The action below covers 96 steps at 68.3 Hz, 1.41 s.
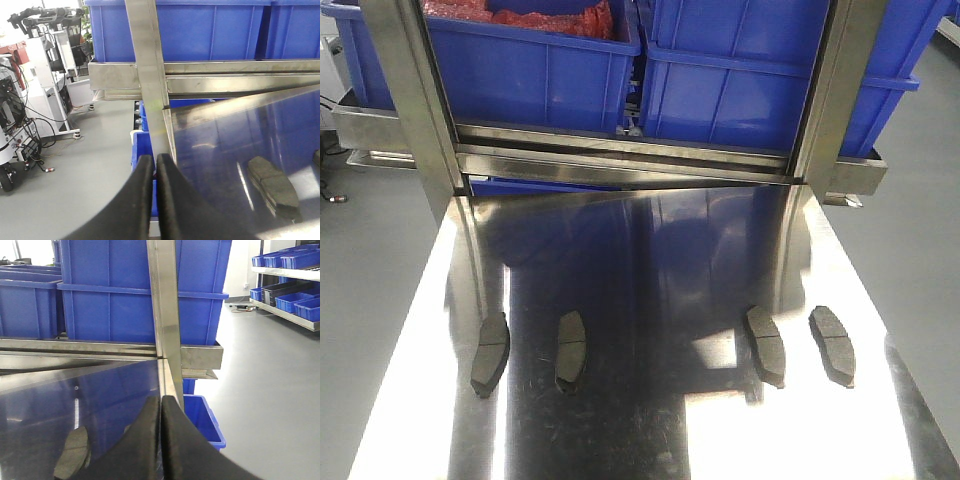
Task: Move and align brake pads A on conveyor
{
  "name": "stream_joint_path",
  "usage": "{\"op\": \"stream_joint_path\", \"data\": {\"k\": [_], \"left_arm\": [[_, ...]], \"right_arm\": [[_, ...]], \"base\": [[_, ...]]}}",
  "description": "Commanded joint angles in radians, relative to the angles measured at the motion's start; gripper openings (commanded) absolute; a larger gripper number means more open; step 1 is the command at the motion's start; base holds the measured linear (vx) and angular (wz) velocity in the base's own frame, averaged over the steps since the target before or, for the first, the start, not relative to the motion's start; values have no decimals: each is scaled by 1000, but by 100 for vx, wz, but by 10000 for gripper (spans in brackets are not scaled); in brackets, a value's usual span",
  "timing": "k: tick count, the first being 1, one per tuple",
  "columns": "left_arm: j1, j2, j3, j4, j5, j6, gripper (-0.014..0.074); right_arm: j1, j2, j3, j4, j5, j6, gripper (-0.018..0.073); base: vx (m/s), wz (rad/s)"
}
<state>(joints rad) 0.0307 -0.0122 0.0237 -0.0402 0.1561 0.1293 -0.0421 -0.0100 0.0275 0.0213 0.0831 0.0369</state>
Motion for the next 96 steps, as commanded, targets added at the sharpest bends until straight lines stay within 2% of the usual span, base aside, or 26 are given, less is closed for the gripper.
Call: {"op": "stream_joint_path", "data": {"k": [1,61,81,88,96], "left_arm": [[-3,-13,-9,-3,-79,-1,-6],[-3,-13,-9,-3,-79,-1,-6],[-3,-13,-23,-13,-143,-3,-6],[-3,-2,-85,-15,-103,-32,-6],[-3,98,-239,-10,22,-38,-6]], "right_arm": [[-7,-16,21,-3,-74,-4,-10],[-7,-16,21,-3,-74,-4,-10],[-7,-16,21,-3,-74,-4,-10],[-7,-16,21,-3,-74,-4,-10],[-7,-16,21,-3,-74,-4,-10]], "base": [[0,0],[0,0],[0,0],[0,0],[0,0]]}}
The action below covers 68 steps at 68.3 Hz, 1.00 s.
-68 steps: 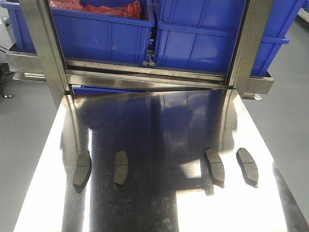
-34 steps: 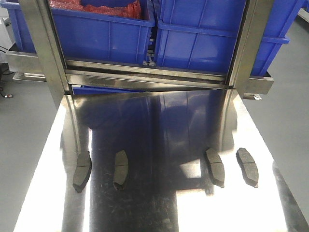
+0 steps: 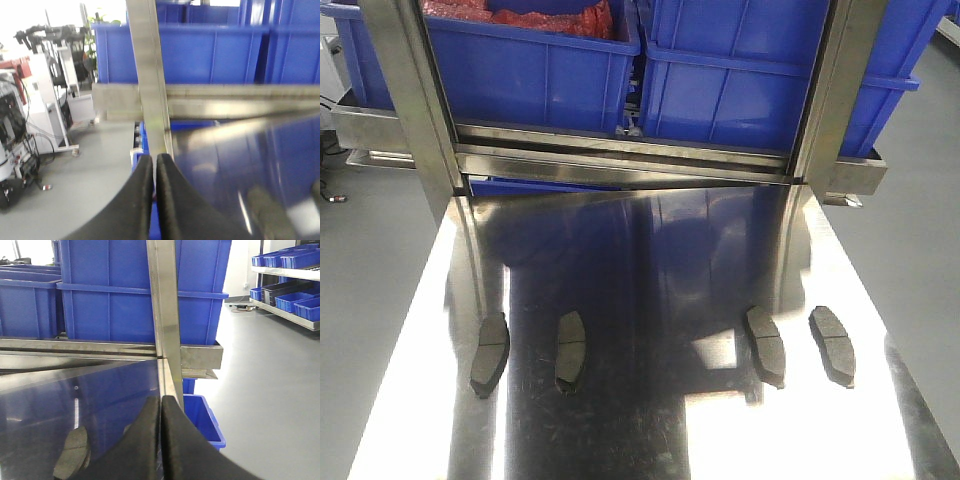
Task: Move and align brake pads A on conveyor
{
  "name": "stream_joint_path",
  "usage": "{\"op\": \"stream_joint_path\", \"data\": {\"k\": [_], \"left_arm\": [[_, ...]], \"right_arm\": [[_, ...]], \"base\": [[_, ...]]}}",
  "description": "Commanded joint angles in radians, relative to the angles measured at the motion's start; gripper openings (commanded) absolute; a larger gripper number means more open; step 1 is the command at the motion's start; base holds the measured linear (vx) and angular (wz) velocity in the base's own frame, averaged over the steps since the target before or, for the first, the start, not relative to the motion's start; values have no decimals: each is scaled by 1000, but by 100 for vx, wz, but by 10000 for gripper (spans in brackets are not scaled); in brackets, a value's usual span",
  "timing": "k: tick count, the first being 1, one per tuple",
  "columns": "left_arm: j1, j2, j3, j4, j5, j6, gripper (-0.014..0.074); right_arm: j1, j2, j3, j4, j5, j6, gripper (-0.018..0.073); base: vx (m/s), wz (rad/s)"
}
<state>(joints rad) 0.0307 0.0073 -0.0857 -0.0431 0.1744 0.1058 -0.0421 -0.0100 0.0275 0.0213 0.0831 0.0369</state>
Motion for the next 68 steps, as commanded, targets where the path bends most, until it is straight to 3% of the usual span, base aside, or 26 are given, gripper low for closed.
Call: {"op": "stream_joint_path", "data": {"k": [1,15,36,45,59,63,68], "left_arm": [[-3,98,-149,-7,20,-15,-6],[-3,393,-410,-9,218,-15,-6],[-3,466,-466,-8,230,-15,31],[-3,466,-464,-8,242,-15,211],[-3,466,-464,-9,245,-15,664],[-3,466,-464,-8,245,-15,736],[-3,466,-464,-8,245,-15,732]], "right_arm": [[-7,-16,21,-3,-74,-4,-10],[-7,-16,21,-3,-74,-4,-10],[-7,-16,21,-3,-74,-4,-10],[-7,-16,21,-3,-74,-4,-10],[-7,-16,21,-3,-74,-4,-10],[-7,-16,21,-3,-74,-4,-10],[-7,-16,21,-3,-74,-4,-10]], "base": [[0,0],[0,0],[0,0],[0,0],[0,0],[0,0],[0,0]]}}
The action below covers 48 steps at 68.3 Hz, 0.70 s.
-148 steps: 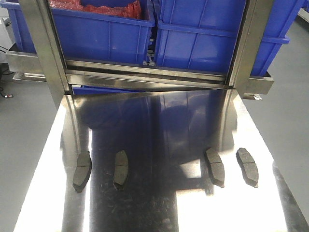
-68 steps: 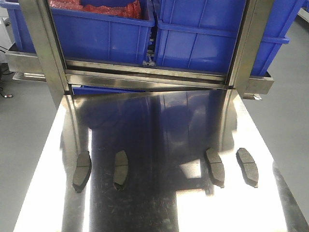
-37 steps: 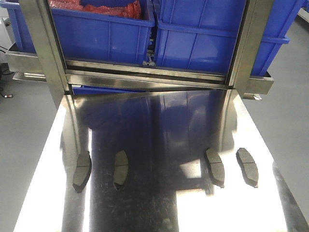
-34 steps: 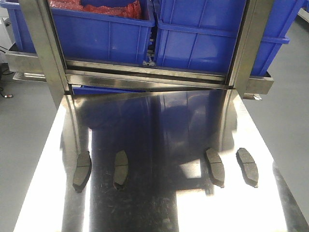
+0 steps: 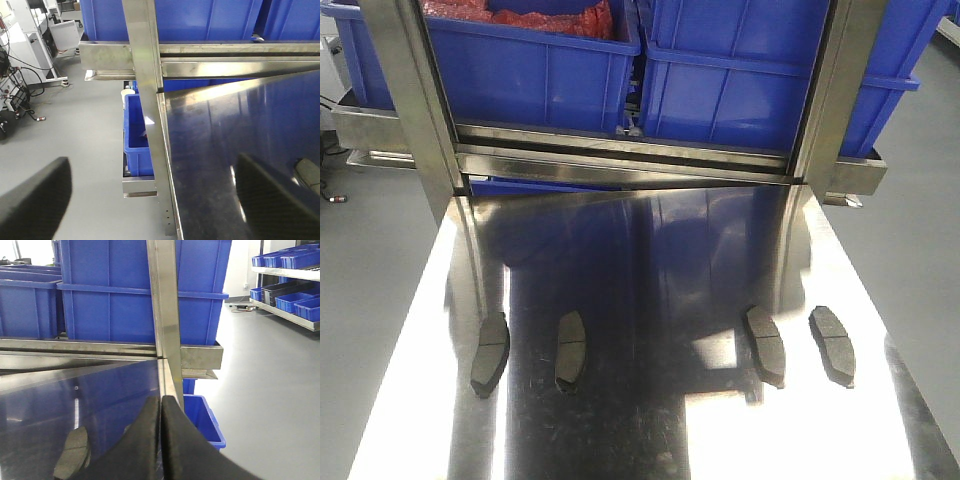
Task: Move and align brake pads A on conveyor
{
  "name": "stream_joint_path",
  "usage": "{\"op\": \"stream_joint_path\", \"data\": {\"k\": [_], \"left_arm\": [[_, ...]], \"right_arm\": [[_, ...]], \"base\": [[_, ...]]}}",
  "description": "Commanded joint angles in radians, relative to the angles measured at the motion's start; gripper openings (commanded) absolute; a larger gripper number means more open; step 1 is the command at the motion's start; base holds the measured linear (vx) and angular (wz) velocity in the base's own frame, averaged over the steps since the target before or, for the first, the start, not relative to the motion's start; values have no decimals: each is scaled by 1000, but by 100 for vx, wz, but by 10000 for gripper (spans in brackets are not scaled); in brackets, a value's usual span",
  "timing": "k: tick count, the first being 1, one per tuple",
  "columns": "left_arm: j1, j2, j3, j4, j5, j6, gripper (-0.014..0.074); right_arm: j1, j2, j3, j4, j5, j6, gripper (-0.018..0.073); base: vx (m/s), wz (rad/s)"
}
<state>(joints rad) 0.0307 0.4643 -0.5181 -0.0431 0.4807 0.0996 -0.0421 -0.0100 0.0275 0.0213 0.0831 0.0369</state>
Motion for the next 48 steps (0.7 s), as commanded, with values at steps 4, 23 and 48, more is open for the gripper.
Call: {"op": "stream_joint_path", "data": {"k": [4,23,48], "left_arm": [[-3,9,-32,-7,-67,-8,722],[-3,101,-81,-243,-57,172,628],[-80,506,-288,-470,-32,369,596]], "right_arm": [[-7,-16,21,-3,-74,-4,-10],[-7,-16,21,-3,-74,-4,-10],[-7,-16,21,-3,-74,-4,-10]], "base": [[0,0],[0,0],[0,0]]}}
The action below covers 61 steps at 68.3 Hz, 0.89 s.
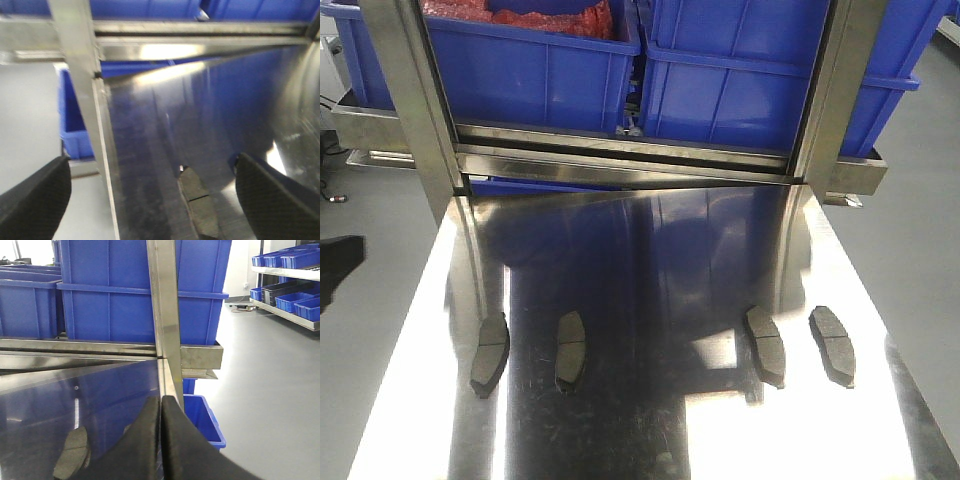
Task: Move and align brake pads A on conveyor
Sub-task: 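Lower the left gripper onto the brake pad nearest the left arm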
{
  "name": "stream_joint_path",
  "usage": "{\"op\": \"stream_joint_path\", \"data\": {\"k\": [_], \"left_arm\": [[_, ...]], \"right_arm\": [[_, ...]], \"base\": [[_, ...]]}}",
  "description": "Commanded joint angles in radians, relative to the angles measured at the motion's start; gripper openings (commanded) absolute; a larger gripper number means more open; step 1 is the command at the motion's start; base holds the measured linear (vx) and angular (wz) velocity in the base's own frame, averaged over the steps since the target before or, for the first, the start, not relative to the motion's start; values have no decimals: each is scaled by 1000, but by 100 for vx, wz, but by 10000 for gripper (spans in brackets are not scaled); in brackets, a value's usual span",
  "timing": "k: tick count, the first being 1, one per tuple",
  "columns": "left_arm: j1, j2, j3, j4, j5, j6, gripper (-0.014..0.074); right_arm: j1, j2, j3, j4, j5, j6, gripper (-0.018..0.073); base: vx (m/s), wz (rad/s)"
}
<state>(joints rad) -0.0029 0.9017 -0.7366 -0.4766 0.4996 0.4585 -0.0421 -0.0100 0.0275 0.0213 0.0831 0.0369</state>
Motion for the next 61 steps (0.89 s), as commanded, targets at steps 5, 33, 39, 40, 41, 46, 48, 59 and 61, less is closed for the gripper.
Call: {"op": "stream_joint_path", "data": {"k": [5,33,39,40,41,46,48,59,61], "left_arm": [[-113,141,-97,-17,-64,-13,593],[-425,489,-234,734,-6,-992,593],[-451,536,-235,800,-10,-1120,593],[-452,543,-235,800,-13,-1129,593],[-455,550,-235,798,-15,-1135,593],[-458,581,-235,792,-17,-1162,593],[-458,594,-235,792,-16,-1171,593],[-457,664,-235,794,-28,-1186,593],[-457,677,-235,794,-37,-1187,593]], "right_arm": [[-7,-16,21,-3,-74,-4,-10],[-7,-16,21,-3,-74,-4,-10],[-7,-16,21,-3,-74,-4,-10],[-7,-16,21,-3,-74,-4,-10],[-7,-16,21,-3,-74,-4,-10],[-7,-16,21,-3,-74,-4,-10],[-7,-16,21,-3,-74,-4,-10],[-7,-16,21,-3,-74,-4,-10],[-7,-16,21,-3,-74,-4,-10]], "base": [[0,0],[0,0],[0,0],[0,0],[0,0],[0,0],[0,0],[0,0],[0,0]]}}
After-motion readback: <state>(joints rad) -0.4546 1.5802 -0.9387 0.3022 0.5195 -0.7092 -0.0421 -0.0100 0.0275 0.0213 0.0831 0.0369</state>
